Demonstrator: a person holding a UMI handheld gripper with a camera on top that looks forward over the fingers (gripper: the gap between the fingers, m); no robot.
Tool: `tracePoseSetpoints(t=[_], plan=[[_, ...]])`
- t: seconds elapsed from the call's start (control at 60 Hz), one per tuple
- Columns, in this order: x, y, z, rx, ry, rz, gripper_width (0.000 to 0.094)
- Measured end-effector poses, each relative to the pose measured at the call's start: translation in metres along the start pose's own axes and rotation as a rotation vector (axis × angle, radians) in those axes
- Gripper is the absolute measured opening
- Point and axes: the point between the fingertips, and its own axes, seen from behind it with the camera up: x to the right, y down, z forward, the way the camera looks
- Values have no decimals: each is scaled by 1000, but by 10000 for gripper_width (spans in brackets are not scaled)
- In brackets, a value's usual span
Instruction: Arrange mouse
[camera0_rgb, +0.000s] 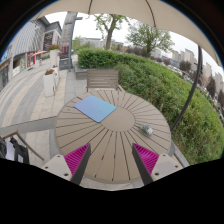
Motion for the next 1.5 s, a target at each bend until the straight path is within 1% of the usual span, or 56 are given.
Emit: tracePoseSetpoints(t=[0.15, 0.25, 0.3, 0.517, 0.75, 0.833, 1.067, 1.283, 1.5], plan=[[84, 24, 14, -6, 114, 52, 856], [120, 43, 29, -16, 170, 100, 853], [139, 48, 31, -16, 174, 125, 853], [173, 54, 83, 30, 171, 175, 854], [201, 46, 163, 64, 168, 147, 854], [209, 44, 192, 74, 152, 154, 852], [224, 46, 262, 26, 116, 154, 853], [230, 38, 303, -11, 73, 191, 859], [249, 26, 325, -26, 105, 189, 859]])
